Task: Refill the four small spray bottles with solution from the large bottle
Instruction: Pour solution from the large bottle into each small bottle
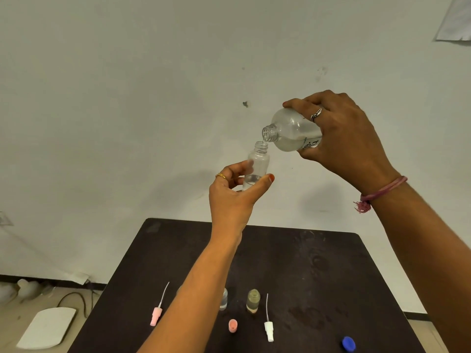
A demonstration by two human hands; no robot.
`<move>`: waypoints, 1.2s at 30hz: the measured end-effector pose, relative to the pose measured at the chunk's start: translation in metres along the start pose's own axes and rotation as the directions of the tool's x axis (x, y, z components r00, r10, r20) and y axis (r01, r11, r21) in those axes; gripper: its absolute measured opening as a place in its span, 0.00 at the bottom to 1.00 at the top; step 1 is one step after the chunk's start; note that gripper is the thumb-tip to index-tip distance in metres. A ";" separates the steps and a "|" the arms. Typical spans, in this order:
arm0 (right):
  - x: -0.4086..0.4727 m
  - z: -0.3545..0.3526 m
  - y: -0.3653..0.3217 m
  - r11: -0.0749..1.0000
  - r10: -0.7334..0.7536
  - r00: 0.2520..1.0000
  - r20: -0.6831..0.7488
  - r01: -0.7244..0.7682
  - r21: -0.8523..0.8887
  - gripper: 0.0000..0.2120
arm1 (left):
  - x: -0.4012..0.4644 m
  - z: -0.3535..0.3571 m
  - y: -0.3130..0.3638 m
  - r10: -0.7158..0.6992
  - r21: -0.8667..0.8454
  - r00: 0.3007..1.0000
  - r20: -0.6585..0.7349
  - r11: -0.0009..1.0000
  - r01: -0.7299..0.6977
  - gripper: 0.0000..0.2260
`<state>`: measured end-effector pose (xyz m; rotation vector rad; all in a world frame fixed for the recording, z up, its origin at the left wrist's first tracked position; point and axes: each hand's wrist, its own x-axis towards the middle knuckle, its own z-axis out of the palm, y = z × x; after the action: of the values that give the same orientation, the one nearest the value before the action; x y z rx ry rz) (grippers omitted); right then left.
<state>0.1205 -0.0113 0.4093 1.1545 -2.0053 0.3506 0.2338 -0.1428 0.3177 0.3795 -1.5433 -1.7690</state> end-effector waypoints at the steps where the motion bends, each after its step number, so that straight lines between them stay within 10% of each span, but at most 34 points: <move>1: 0.000 0.000 0.000 1.000 -0.002 1.000 -0.001 0.002 -0.002 0.34 | 0.000 0.000 0.000 0.001 -0.001 1.000 0.001 1.000 -0.001 0.20; 36: 0.000 0.002 -0.002 1.000 -0.010 1.000 0.000 0.010 -0.002 0.33 | 0.000 -0.002 -0.001 0.003 0.013 1.000 -0.003 1.000 -0.003 0.18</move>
<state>0.1212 -0.0134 0.4074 1.1627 -1.9991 0.3433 0.2346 -0.1442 0.3164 0.3858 -1.5532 -1.7565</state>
